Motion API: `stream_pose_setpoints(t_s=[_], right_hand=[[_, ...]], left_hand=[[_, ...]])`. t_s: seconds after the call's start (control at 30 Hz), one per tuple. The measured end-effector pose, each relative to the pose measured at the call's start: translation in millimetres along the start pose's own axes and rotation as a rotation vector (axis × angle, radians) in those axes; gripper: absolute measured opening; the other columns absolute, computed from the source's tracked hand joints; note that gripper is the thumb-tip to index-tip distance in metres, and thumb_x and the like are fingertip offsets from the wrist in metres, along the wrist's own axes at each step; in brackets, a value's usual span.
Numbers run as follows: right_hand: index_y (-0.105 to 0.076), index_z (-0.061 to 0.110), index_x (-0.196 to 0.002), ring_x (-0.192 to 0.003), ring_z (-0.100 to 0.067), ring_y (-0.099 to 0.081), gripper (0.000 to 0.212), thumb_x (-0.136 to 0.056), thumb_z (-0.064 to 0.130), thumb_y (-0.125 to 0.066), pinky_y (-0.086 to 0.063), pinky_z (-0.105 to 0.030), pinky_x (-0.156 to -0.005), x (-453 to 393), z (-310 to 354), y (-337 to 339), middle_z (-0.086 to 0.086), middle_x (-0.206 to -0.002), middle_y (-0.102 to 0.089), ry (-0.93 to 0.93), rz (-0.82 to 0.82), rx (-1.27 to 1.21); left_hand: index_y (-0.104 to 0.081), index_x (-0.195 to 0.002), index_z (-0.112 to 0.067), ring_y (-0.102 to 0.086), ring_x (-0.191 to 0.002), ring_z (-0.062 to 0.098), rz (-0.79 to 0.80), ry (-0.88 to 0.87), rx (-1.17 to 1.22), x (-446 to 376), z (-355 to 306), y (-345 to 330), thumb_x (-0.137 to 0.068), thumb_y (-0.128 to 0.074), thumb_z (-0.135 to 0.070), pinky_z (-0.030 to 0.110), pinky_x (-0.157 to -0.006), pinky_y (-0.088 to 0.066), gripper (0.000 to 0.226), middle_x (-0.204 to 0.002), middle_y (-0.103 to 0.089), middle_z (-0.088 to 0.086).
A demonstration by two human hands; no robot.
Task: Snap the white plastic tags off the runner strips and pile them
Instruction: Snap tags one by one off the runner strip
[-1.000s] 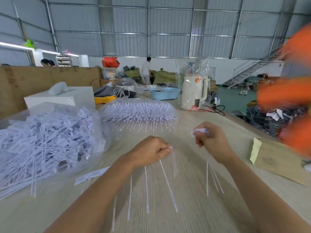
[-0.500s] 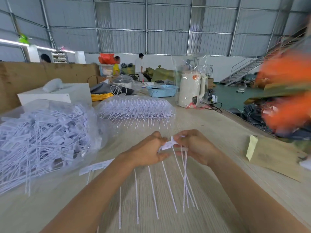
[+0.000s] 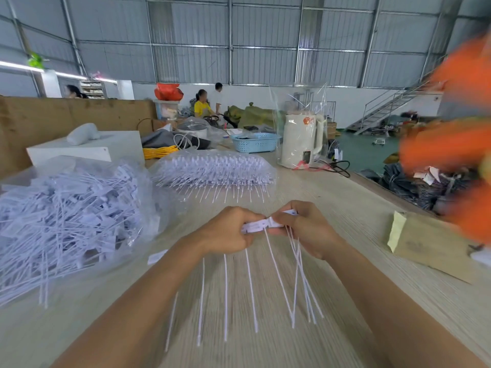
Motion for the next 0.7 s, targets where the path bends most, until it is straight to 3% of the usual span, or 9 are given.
stream_pose_setpoints(t_s=[0.07,0.13,0.2,0.33,0.43,0.5,0.6,0.7], right_hand=[[-0.059,-0.002,-0.079,-0.084,-0.033,-0.063,0.008,-0.087,-0.005,-0.059,-0.052,-0.047,-0.087,-1,-1,-1,-0.027,-0.089,-0.063,0.012,0.025,0.006],[-0.058,0.001,-0.075,-0.080,-0.029,-0.064,0.013,-0.087,-0.004,-0.059,-0.054,-0.043,-0.083,-2,-1,-3,-0.023,-0.083,-0.064,0.031,0.046,0.009],[-0.060,0.001,-0.076,-0.074,-0.023,-0.065,0.012,-0.086,-0.004,-0.060,-0.056,-0.037,-0.078,-3,-1,-5,-0.018,-0.080,-0.064,0.041,0.053,-0.013],[-0.069,0.000,-0.080,-0.065,-0.018,-0.066,0.005,-0.084,0.003,-0.067,-0.056,-0.025,-0.062,-1,-7,-6,-0.014,-0.073,-0.068,-0.003,0.171,-0.023],[-0.066,-0.005,-0.083,-0.063,-0.024,-0.059,0.004,-0.082,-0.001,-0.067,-0.051,-0.025,-0.058,-4,-9,1,-0.019,-0.071,-0.063,0.004,0.116,0.060],[-0.063,-0.005,-0.082,-0.060,-0.024,-0.056,0.004,-0.082,-0.006,-0.066,-0.047,-0.028,-0.057,-5,-6,4,-0.021,-0.070,-0.062,0.055,0.072,0.114],[-0.062,-0.003,-0.078,-0.046,-0.010,-0.054,0.008,-0.080,-0.010,-0.065,-0.045,-0.021,-0.050,-3,1,2,-0.011,-0.059,-0.060,0.164,0.088,0.230],[-0.061,0.008,-0.068,-0.046,-0.001,-0.051,0.019,-0.077,-0.008,-0.066,-0.042,-0.016,-0.052,0,8,2,0.000,-0.056,-0.058,0.267,0.064,0.411]], left_hand=[[-0.070,-0.098,-0.012,-0.054,-0.064,0.017,-0.020,-0.035,-0.077,0,-2,0,-0.079,-0.055,-0.001,0.023,-0.057,-0.038,0.026,-0.074,-0.057,0.004],[-0.069,-0.095,-0.007,-0.055,-0.069,0.021,-0.064,-0.105,-0.219,-1,-10,-1,-0.084,-0.061,-0.011,0.027,-0.062,-0.039,0.014,-0.073,-0.054,0.003],[-0.068,-0.094,-0.005,-0.055,-0.072,0.025,-0.083,-0.140,-0.317,-2,-14,-1,-0.089,-0.060,-0.020,0.033,-0.066,-0.041,0.018,-0.075,-0.055,0.007],[-0.065,-0.103,-0.007,-0.057,-0.081,0.025,-0.044,-0.152,-0.446,-3,-15,-3,-0.093,-0.051,-0.023,0.037,-0.074,-0.044,0.023,-0.087,-0.059,0.010],[-0.063,-0.097,-0.003,-0.056,-0.078,0.026,0.031,-0.145,-0.490,-3,-16,-12,-0.095,-0.046,-0.023,0.037,-0.072,-0.042,0.026,-0.083,-0.056,0.009],[-0.062,-0.091,-0.001,-0.051,-0.070,0.023,0.046,-0.137,-0.460,-3,-15,-14,-0.095,-0.046,-0.023,0.033,-0.065,-0.038,0.028,-0.074,-0.049,0.006],[-0.057,-0.074,0.003,-0.042,-0.058,0.019,0.049,-0.134,-0.328,-2,-13,-12,-0.095,-0.048,-0.021,0.030,-0.056,-0.028,0.034,-0.064,-0.044,0.008],[-0.055,-0.060,-0.004,-0.042,-0.047,0.010,0.066,-0.070,-0.101,2,-10,-13,-0.095,-0.052,-0.023,0.024,-0.052,-0.033,0.041,-0.053,-0.048,0.003]])
Point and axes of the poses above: each hand's wrist, its own x-axis away from the middle knuckle, its own y-axis out of the back of the hand, z = x × y, the point moved 6 cm from there along -x, towards the middle knuckle
